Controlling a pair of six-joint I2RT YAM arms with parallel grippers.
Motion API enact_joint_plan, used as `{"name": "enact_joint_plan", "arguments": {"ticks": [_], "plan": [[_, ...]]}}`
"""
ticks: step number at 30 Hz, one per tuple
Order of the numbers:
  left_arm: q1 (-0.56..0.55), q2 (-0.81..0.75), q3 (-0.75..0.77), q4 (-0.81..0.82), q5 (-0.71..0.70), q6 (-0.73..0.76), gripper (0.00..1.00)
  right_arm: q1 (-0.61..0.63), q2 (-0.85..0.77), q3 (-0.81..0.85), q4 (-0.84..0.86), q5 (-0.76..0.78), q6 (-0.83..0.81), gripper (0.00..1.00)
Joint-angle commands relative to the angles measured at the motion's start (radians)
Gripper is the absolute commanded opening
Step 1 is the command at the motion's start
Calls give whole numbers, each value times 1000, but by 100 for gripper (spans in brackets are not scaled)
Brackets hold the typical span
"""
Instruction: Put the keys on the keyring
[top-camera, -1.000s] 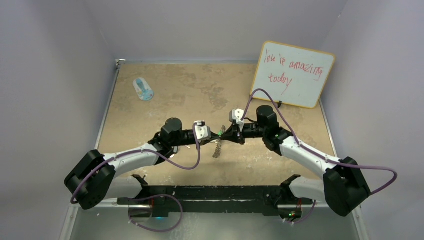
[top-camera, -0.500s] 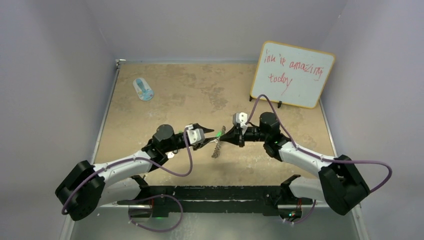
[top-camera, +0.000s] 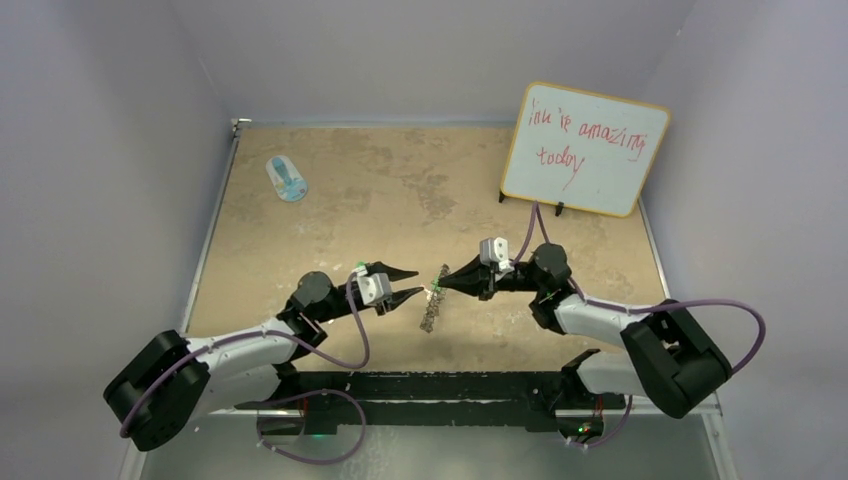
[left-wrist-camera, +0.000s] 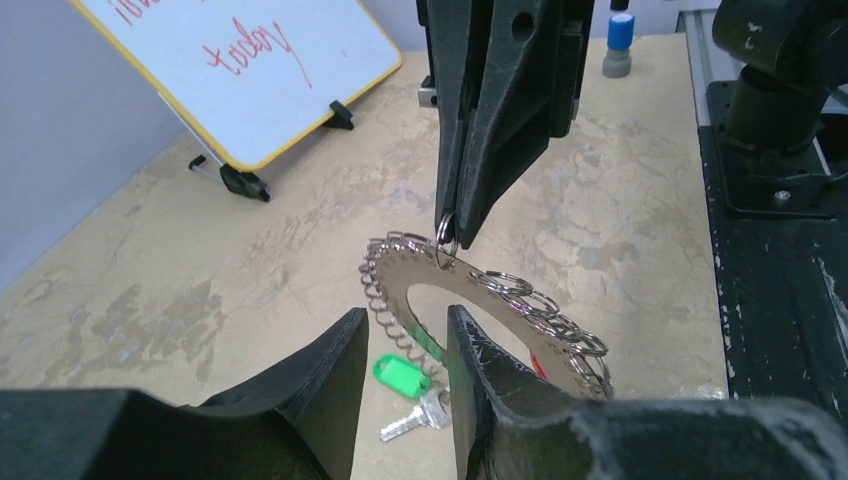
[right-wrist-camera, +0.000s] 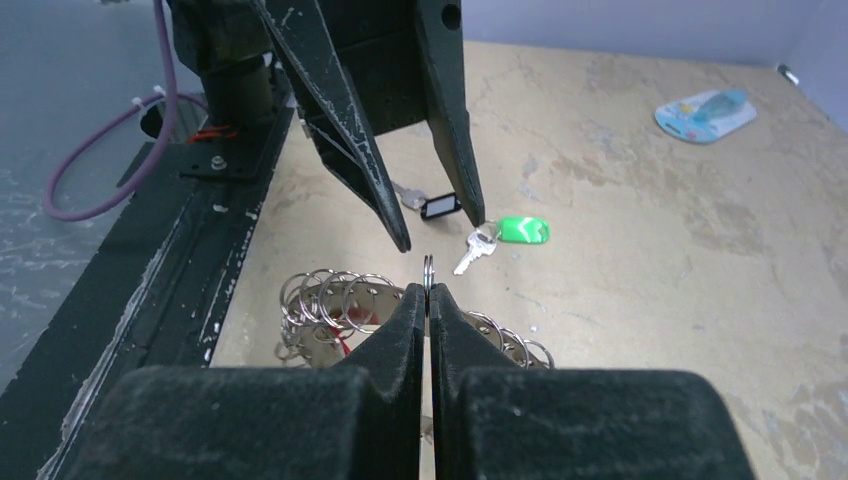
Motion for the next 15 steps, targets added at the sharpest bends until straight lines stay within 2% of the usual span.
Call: {"name": "enact_joint_plan", "arguments": {"ticks": [1, 8, 15], "plan": [[-6, 24, -11, 166, 68, -43, 33, 4, 18, -13, 271, -60, 90, 0], [-7, 84, 0, 252, 133, -77, 31, 3, 63, -19, 380, -75, 162, 0], [-7, 142, 21, 325, 189, -117, 31, 4, 72, -12, 389, -71, 177, 0]]}}
